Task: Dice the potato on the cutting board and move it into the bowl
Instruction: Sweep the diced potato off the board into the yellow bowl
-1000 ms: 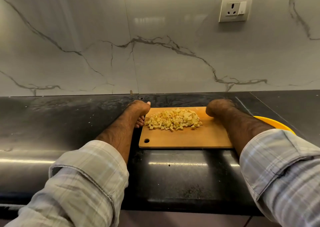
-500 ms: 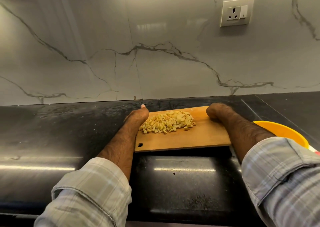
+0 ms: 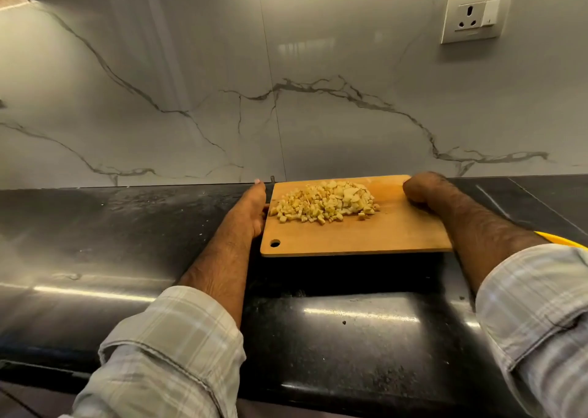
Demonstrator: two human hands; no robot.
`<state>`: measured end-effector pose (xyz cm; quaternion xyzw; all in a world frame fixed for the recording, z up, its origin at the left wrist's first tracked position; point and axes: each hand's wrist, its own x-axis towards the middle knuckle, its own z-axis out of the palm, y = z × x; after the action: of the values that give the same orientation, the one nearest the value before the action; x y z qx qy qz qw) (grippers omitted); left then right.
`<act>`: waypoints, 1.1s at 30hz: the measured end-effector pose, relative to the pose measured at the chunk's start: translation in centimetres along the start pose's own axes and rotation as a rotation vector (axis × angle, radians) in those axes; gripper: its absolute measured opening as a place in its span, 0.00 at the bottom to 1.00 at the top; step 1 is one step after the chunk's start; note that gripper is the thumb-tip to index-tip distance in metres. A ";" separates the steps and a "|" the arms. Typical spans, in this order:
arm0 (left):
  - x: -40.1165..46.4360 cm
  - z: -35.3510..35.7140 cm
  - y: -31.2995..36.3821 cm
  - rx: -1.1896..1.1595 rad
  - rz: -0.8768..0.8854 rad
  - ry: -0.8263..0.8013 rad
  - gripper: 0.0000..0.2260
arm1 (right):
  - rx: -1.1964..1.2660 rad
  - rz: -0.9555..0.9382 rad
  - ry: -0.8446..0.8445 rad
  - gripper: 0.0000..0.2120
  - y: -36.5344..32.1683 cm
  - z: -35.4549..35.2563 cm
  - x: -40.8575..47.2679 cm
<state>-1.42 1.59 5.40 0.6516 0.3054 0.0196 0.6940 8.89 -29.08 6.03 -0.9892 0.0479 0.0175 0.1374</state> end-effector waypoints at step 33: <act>-5.3 9.5 -0.2 -0.005 0.188 0.037 0.16 | 0.300 0.452 -0.277 0.15 21.4 -6.8 -11.3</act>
<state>-1.57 -9.14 7.01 0.6753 0.2557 0.0973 0.6849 -4.37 -50.36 7.31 -0.9103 0.2495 0.1754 0.2798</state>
